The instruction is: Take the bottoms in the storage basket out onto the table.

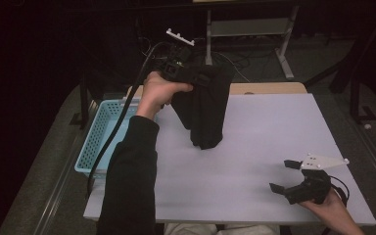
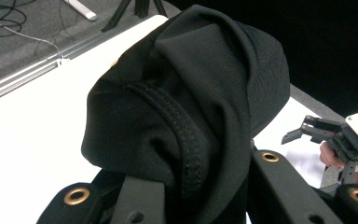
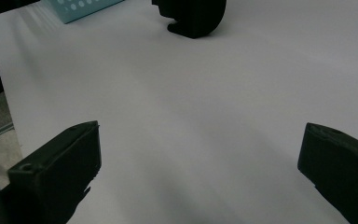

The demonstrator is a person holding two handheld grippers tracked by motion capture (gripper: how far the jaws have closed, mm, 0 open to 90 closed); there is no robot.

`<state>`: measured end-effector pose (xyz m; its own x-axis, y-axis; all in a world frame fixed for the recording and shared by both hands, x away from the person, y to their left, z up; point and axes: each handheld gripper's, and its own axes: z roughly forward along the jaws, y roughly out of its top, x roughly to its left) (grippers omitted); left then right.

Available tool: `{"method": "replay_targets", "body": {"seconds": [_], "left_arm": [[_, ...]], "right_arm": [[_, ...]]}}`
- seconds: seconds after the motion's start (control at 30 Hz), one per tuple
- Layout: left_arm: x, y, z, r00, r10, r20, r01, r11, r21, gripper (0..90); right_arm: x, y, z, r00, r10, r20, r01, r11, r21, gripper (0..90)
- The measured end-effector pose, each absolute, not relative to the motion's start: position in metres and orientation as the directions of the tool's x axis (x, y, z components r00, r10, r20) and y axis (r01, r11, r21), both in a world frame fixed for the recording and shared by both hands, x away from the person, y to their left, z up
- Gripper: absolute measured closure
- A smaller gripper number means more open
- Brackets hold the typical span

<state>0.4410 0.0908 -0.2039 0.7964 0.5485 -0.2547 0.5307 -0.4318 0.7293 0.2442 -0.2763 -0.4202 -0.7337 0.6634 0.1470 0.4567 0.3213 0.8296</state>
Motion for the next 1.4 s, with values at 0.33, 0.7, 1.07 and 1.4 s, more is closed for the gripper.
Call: {"method": "replay_targets", "body": {"seconds": [0.33, 0.7, 1.07, 1.4], "left_arm": [[0.446, 0.08, -0.227, 0.798, 0.532, -0.284, 0.544, -0.431, 0.72, 74.1], [0.451, 0.073, -0.255, 0.795, 0.527, -0.301, 0.553, -0.424, 0.717, 74.1], [0.452, 0.059, -0.289, 0.79, 0.531, -0.307, 0.575, -0.466, 0.673, 74.0], [0.451, 0.047, -0.315, 0.789, 0.52, -0.327, 0.588, -0.488, 0.645, 73.7]], "right_arm": [[0.244, -0.276, -0.421, -0.736, 0.661, 0.146, 0.455, 0.324, 0.829, 0.0], [0.244, -0.276, -0.421, -0.737, 0.661, 0.145, 0.455, 0.325, 0.829, 0.0], [0.244, -0.276, -0.421, -0.737, 0.66, 0.146, 0.456, 0.327, 0.828, 0.0], [0.244, -0.275, -0.422, -0.737, 0.66, 0.143, 0.458, 0.332, 0.825, 0.0]]}}
